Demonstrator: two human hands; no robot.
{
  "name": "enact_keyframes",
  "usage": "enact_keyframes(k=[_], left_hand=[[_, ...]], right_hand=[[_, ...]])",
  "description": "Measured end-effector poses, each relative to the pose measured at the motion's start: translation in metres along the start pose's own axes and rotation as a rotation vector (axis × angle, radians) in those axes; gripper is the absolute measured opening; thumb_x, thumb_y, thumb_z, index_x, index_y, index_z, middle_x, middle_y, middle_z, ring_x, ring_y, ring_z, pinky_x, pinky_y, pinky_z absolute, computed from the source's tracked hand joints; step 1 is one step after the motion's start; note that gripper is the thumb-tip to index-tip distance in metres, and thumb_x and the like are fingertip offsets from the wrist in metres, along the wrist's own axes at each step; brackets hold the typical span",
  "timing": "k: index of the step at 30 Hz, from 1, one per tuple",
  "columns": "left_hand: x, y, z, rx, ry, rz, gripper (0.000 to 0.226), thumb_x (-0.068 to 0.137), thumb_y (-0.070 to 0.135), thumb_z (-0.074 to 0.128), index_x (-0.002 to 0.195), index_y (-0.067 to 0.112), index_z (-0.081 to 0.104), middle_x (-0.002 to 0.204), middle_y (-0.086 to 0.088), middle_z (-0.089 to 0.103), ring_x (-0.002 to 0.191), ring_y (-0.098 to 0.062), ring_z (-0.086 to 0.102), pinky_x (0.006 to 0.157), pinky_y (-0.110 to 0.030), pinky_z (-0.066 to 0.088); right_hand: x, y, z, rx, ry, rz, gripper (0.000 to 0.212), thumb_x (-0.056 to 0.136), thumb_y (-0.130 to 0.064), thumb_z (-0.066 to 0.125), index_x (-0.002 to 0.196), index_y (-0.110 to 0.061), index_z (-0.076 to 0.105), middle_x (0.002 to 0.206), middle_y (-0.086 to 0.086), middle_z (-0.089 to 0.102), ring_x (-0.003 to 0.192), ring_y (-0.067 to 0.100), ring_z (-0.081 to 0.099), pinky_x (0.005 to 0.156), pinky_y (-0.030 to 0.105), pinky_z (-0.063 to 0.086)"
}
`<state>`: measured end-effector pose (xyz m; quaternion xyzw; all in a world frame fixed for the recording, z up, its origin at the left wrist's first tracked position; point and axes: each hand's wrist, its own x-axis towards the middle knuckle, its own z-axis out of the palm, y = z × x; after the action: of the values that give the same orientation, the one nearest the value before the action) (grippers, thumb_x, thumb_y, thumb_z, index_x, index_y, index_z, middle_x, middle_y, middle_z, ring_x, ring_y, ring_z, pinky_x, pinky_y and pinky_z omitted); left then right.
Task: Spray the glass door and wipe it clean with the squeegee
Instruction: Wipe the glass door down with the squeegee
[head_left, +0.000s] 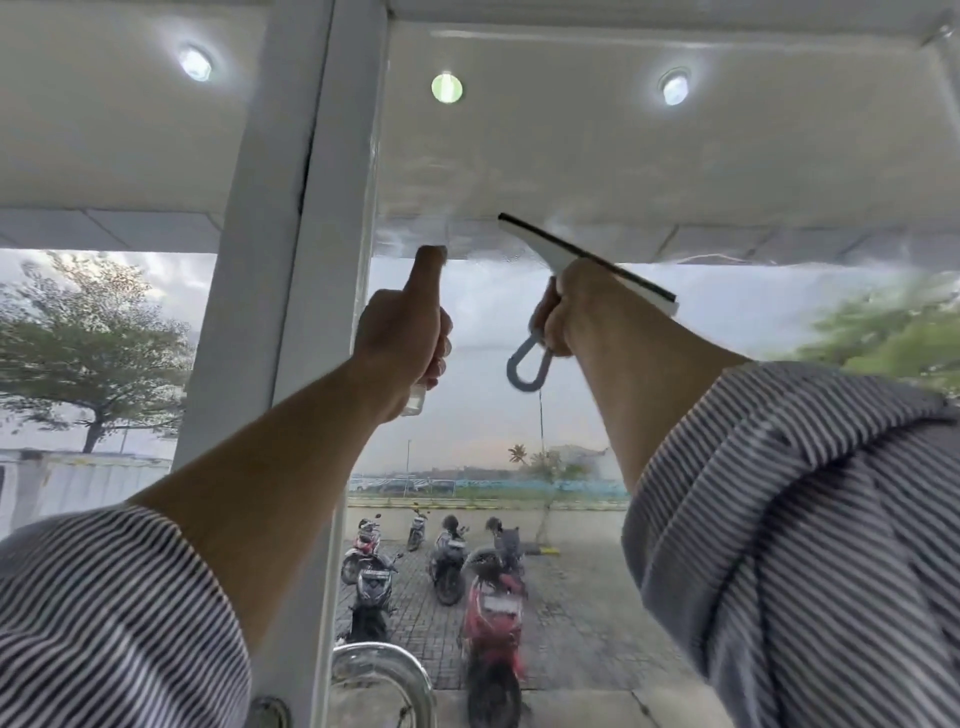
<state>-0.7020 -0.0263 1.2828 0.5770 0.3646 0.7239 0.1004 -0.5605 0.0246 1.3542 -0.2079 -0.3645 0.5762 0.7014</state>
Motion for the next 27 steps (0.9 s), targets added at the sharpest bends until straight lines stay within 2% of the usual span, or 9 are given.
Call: enact_keyframes(k=[3, 6, 10, 13, 16, 19, 22, 24, 27], left_hand=[[-0.004, -0.002, -0.002, 0.009, 0.004, -0.005, 0.063, 0.091, 0.068, 0.043, 0.057, 0.015, 0.047, 0.045, -0.001, 0.049, 0.036, -0.016, 0.042, 0.050, -0.026, 0.038], [-0.010, 0.001, -0.003, 0.003, 0.000, -0.028, 0.065, 0.092, 0.068, 0.041, 0.057, 0.014, 0.048, 0.045, -0.001, 0.049, 0.037, -0.016, 0.043, 0.052, -0.027, 0.039], [-0.015, 0.005, -0.010, -0.008, -0.009, -0.027, 0.065, 0.092, 0.067, 0.041, 0.055, 0.014, 0.045, 0.044, 0.000, 0.047, 0.037, -0.016, 0.041, 0.052, -0.028, 0.038], [-0.018, 0.007, -0.018, -0.009, -0.038, -0.030, 0.064, 0.091, 0.067, 0.042, 0.053, 0.015, 0.043, 0.043, 0.000, 0.045, 0.037, -0.017, 0.040, 0.051, -0.027, 0.036], [-0.020, 0.006, -0.028, -0.002, -0.055, -0.017, 0.065, 0.090, 0.067, 0.041, 0.050, 0.016, 0.042, 0.044, -0.001, 0.045, 0.038, -0.017, 0.039, 0.050, -0.026, 0.035], [-0.021, 0.004, -0.035, -0.002, -0.069, -0.015, 0.065, 0.089, 0.066, 0.041, 0.045, 0.018, 0.042, 0.045, -0.002, 0.044, 0.039, -0.018, 0.038, 0.049, -0.026, 0.034], [-0.021, 0.001, -0.037, 0.002, -0.075, -0.016, 0.067, 0.089, 0.066, 0.041, 0.040, 0.020, 0.041, 0.045, -0.002, 0.043, 0.038, -0.018, 0.037, 0.049, -0.026, 0.034], [-0.020, -0.001, -0.037, 0.010, -0.076, -0.014, 0.068, 0.089, 0.066, 0.040, 0.039, 0.020, 0.040, 0.045, -0.002, 0.043, 0.038, -0.018, 0.037, 0.049, -0.027, 0.034], [-0.018, -0.006, -0.035, 0.019, -0.073, -0.006, 0.068, 0.089, 0.066, 0.040, 0.040, 0.019, 0.040, 0.044, -0.002, 0.042, 0.039, -0.019, 0.037, 0.051, -0.027, 0.034]], right_hand=[[-0.008, 0.033, 0.006, -0.062, -0.037, 0.045, 0.032, 0.089, -0.006, 0.038, 0.059, -0.015, 0.044, 0.030, -0.004, 0.031, 0.016, 0.008, 0.023, 0.036, 0.009, 0.031], [-0.026, 0.036, 0.006, -0.039, -0.051, 0.056, 0.033, 0.091, -0.007, 0.039, 0.060, -0.014, 0.046, 0.035, -0.004, 0.033, 0.018, 0.008, 0.024, 0.037, 0.009, 0.030], [-0.031, 0.007, 0.010, 0.072, -0.097, -0.070, 0.032, 0.096, -0.012, 0.038, 0.067, -0.016, 0.049, 0.050, -0.006, 0.037, 0.024, 0.006, 0.028, 0.036, 0.008, 0.029], [-0.019, -0.027, 0.004, 0.012, -0.061, -0.137, 0.037, 0.100, -0.017, 0.036, 0.066, -0.014, 0.050, 0.037, -0.004, 0.035, 0.022, 0.008, 0.028, 0.035, 0.009, 0.029], [-0.010, -0.049, -0.002, -0.342, 0.009, -0.226, 0.033, 0.097, -0.018, 0.032, 0.069, -0.016, 0.048, 0.033, -0.004, 0.036, 0.025, 0.009, 0.026, 0.035, 0.009, 0.029], [-0.007, -0.055, 0.002, -0.777, 0.080, -0.425, 0.028, 0.093, -0.027, 0.036, 0.068, -0.017, 0.044, 0.052, -0.001, 0.041, 0.029, 0.011, 0.029, 0.036, 0.010, 0.029], [-0.003, -0.056, 0.010, -1.053, 0.076, -0.613, 0.031, 0.088, -0.041, 0.046, 0.070, -0.016, 0.048, 0.066, 0.005, 0.050, 0.046, 0.018, 0.041, 0.051, 0.023, 0.037], [-0.003, -0.055, 0.013, -1.220, 0.086, -0.723, 0.038, 0.088, -0.049, 0.052, 0.071, -0.015, 0.050, 0.069, 0.006, 0.054, 0.054, 0.022, 0.049, 0.061, 0.029, 0.042], [-0.006, -0.048, 0.019, -1.331, 0.054, -0.843, 0.039, 0.085, -0.051, 0.059, 0.068, -0.017, 0.052, 0.065, 0.002, 0.053, 0.061, 0.022, 0.053, 0.060, 0.027, 0.041]])
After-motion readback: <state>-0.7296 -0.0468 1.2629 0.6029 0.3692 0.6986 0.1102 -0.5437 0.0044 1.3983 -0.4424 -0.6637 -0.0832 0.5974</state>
